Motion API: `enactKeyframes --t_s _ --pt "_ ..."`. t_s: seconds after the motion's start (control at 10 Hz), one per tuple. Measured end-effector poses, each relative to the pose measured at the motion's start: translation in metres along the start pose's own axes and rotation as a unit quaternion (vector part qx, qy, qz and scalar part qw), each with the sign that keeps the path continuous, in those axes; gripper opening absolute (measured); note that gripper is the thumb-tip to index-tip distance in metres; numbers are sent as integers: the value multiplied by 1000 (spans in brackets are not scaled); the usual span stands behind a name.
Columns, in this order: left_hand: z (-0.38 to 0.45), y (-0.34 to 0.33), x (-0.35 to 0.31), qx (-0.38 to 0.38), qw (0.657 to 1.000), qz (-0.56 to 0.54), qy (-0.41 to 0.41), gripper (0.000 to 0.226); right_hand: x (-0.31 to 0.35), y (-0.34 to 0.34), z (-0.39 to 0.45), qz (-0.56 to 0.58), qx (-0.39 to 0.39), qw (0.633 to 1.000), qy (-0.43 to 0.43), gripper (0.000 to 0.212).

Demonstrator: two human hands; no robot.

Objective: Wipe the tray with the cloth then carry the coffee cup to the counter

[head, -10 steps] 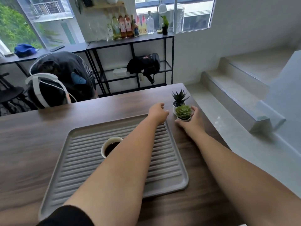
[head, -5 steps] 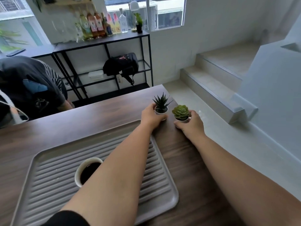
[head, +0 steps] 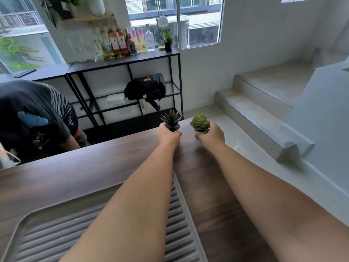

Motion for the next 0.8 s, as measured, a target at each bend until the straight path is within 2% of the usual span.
enactKeyframes --t_s 0.2,0.6,0.7,0.8 --pt "32 -18 -12 0 1000 21 -17 57 -6 -29 43 3 7 1000 -2 48" --pt "52 -34 1 -8 999 -28 -23 62 -21 -51 67 48 -2 999 -1 51" --pt "51 -32 4 -7 1000 -21 -17 66 -18 -54 67 42 12 999 -2 66" --pt "51 -33 1 4 1000 -1 -11 82 -17 -52 67 46 18 999 -16 85"
Point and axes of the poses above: each hand's wrist, its own z-axis towards the middle knuckle, its own y-axis out of the back of the hand, x = y × z, the point moved 7 cm from there along z, towards the middle knuckle, and after that the axes turned 13 degrees about y, right-handed, at the moved point
